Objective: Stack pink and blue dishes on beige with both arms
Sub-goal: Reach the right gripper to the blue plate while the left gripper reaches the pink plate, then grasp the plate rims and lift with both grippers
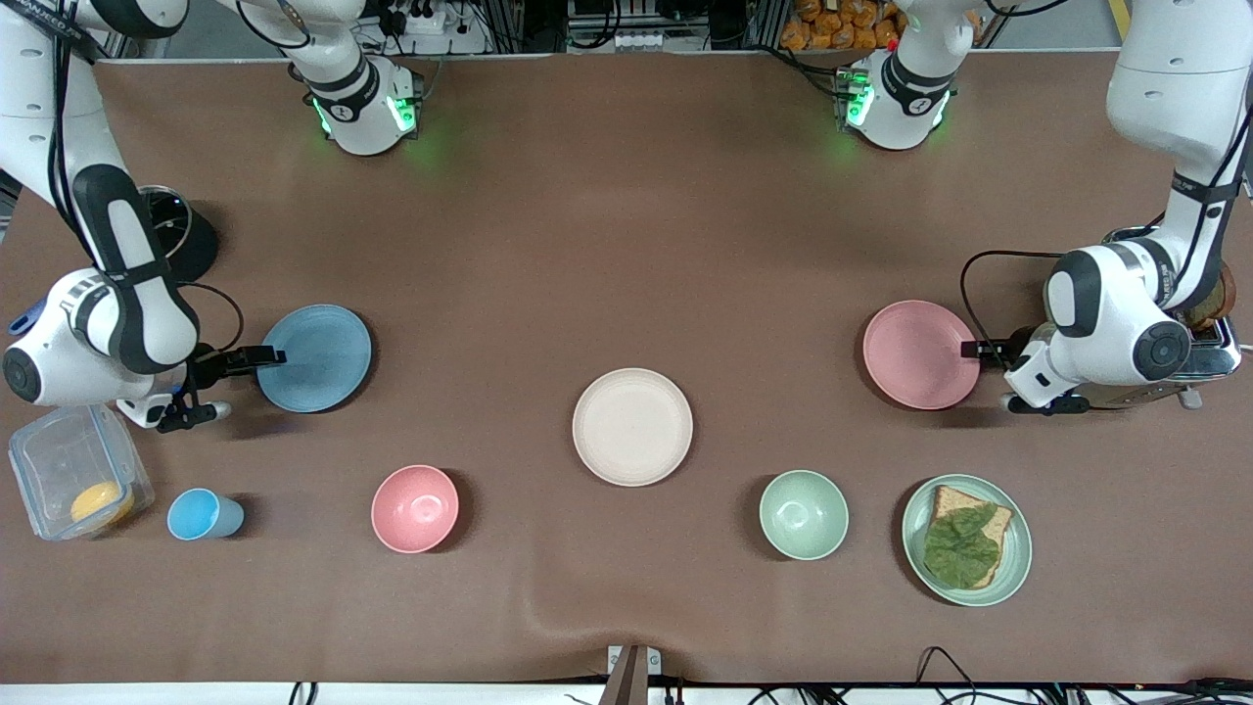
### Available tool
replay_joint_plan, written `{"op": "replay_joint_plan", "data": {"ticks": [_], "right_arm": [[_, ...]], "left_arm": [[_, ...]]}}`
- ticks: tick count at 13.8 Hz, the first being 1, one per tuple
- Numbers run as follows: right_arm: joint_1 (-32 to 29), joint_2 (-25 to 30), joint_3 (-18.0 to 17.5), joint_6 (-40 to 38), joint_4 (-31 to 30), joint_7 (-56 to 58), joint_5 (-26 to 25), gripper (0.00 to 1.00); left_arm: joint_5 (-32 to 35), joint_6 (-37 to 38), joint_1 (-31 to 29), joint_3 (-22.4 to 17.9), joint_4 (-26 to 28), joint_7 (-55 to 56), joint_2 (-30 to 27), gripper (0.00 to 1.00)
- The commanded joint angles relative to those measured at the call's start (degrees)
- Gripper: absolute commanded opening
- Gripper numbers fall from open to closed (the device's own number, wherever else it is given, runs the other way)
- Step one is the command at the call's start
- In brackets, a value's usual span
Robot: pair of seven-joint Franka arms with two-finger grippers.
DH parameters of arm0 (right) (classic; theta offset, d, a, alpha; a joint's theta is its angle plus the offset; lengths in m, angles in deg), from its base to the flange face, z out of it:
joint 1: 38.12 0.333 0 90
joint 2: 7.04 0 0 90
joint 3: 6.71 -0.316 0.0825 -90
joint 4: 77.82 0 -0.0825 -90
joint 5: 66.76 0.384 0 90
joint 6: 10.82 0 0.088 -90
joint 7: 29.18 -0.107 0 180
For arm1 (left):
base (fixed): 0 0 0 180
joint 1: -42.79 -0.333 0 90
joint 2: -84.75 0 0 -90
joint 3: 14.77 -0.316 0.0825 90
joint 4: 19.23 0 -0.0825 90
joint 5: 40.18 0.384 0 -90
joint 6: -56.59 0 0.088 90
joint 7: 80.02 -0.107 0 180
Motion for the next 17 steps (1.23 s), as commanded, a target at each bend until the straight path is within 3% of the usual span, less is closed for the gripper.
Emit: {"op": "replay_joint_plan", "data": {"ticks": [1,2,3,4,8,14,17], "right_arm": [[-0.07,-0.75,-0.14,-0.83,0.84,1.93,1.31,0.09],[0.01,-0.75,-0.14,-1.35,0.93,1.93,1.31,0.00],[0.19,-0.75,-0.14,-1.62,1.37,1.93,1.22,0.00],[0.54,-0.75,-0.14,-1.71,1.72,1.93,1.22,0.00],[0.63,-0.75,-0.14,-6.43,5.57,1.05,1.22,0.00],[0.89,-0.58,-0.14,-14.88,11.64,0.96,1.13,0.00],[1.07,-0.57,-0.14,-17.00,13.23,0.87,1.13,0.00]], "left_arm": [[-1.17,-0.26,-0.13,0.23,-0.45,-1.06,0.39,0.34],[-1.17,-0.26,-0.13,0.23,-0.63,-0.98,0.57,0.19],[-1.17,-0.26,0.13,0.23,-0.63,-1.15,0.57,0.03],[-1.17,-0.09,0.48,0.23,-0.80,-1.33,0.40,0.00],[-1.26,3.15,-0.04,1.81,-3.08,-1.33,-0.57,0.00],[-2.40,22.12,-0.13,3.48,-17.74,-1.33,-1.36,0.00],[-3.54,27.24,-0.04,4.01,-23.02,-1.33,-1.98,0.00]]}}
